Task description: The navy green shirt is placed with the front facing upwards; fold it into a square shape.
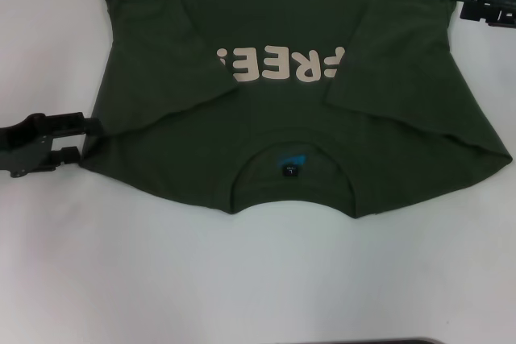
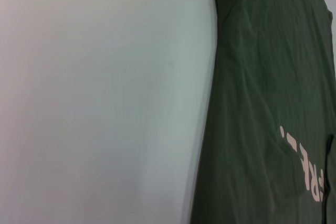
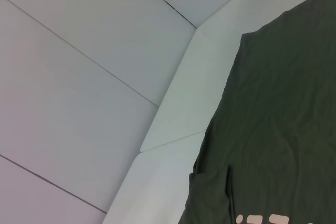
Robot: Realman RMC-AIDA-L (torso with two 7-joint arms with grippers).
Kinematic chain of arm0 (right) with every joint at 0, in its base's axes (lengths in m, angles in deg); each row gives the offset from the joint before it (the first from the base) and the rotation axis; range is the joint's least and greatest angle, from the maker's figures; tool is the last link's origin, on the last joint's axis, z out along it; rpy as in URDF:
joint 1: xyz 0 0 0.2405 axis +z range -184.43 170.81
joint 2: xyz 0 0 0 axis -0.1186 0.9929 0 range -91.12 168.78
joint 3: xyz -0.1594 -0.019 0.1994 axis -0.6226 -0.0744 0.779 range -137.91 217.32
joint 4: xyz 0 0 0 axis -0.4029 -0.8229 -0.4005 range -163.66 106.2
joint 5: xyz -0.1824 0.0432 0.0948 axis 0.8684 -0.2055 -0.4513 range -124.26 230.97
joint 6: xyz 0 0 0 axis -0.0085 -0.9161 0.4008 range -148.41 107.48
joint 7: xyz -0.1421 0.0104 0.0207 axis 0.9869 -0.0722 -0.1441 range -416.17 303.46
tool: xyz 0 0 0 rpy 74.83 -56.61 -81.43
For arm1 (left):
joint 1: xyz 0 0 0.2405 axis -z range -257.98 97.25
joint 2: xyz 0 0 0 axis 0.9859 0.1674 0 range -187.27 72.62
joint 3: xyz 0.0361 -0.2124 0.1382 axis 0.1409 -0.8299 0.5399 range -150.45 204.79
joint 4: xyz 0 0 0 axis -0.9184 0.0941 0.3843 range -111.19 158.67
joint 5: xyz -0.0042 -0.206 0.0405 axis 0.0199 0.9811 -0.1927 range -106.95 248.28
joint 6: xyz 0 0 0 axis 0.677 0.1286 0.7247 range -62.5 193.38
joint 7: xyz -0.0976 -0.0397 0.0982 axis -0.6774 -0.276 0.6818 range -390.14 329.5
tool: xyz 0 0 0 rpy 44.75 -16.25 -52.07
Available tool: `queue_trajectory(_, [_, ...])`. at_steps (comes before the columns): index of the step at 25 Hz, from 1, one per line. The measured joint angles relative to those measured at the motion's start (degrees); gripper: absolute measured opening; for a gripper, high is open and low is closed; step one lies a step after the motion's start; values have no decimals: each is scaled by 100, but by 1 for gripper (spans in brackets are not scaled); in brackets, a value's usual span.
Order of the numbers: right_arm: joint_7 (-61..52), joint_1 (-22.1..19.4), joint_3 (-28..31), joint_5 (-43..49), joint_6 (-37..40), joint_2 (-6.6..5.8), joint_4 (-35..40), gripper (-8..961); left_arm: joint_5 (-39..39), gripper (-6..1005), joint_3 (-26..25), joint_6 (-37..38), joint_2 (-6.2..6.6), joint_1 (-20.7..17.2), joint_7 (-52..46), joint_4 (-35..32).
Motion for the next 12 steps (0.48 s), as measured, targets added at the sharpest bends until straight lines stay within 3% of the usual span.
queue_trajectory(12, [0, 0, 6, 0, -1, 0, 0, 928, 0, 778, -8, 16, 24, 9, 0, 72])
